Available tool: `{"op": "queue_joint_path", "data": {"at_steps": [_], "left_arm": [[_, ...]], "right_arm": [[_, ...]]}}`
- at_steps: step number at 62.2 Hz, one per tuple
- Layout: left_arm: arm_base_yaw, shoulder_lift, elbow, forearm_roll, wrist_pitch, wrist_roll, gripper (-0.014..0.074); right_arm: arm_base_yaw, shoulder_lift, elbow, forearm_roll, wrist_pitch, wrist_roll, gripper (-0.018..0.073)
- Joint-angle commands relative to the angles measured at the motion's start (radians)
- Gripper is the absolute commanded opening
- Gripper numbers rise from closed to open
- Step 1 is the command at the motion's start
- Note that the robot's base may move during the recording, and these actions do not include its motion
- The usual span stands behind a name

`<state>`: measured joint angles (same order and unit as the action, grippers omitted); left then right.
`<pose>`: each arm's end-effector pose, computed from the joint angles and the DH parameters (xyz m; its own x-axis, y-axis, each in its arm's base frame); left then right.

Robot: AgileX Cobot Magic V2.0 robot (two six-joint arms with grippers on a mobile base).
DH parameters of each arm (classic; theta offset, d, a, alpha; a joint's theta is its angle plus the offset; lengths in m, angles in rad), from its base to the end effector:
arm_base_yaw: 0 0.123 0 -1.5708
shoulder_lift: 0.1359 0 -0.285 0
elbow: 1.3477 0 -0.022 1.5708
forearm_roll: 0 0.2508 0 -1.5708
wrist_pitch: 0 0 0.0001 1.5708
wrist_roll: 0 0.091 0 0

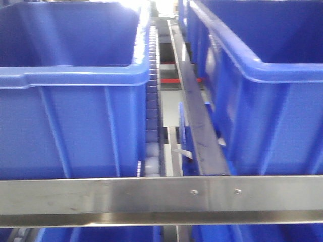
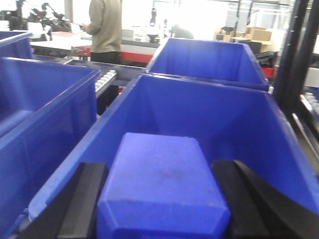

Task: Pick and sort blue part to right shelf
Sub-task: 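Position both held blue parts above the blue bins on the shelf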

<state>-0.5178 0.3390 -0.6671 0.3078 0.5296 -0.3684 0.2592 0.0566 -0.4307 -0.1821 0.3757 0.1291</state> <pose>0.0561 -0.0159 0.3661 -0.1166 -0.0478 -0.9920 0.3468 0.9340 -0.0858 0.0262 0.0007 0.3170 0.0958 -0.0165 -0.9953 -0.1880 0.9816 -0.0343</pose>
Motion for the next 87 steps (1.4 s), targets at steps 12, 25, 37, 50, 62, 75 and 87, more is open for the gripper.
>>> {"op": "queue_joint_path", "data": {"at_steps": [12,25,37,50,62,75,87], "left_arm": [[-0.007,0.009,-0.029,0.01,-0.09,-0.003,0.024],[-0.007,0.009,-0.029,0.01,-0.09,-0.003,0.024],[-0.007,0.009,-0.029,0.01,-0.09,-0.003,0.024],[-0.007,0.009,-0.029,0.01,-0.093,-0.003,0.024],[-0.007,0.017,-0.029,0.012,-0.155,-0.003,0.024],[-0.007,0.228,-0.119,0.014,-0.135,-0.01,0.024],[0.063,0.501,-0.291,0.04,-0.121,-0.075,0.0241]], "right_arm": [[-0.001,0.013,-0.029,-0.016,-0.097,-0.001,0.0144],[-0.001,0.013,-0.029,-0.016,-0.097,-0.001,0.0144],[-0.001,0.013,-0.029,-0.016,-0.097,-0.001,0.0144],[-0.001,0.013,-0.029,-0.016,-0.097,-0.001,0.0144],[-0.001,0.013,-0.029,-0.016,-0.097,-0.001,0.0144],[-0.001,0.013,-0.029,-0.016,-0.097,-0.001,0.0144],[-0.001,0.013,-0.029,-0.016,-0.098,-0.001,0.0144]]}}
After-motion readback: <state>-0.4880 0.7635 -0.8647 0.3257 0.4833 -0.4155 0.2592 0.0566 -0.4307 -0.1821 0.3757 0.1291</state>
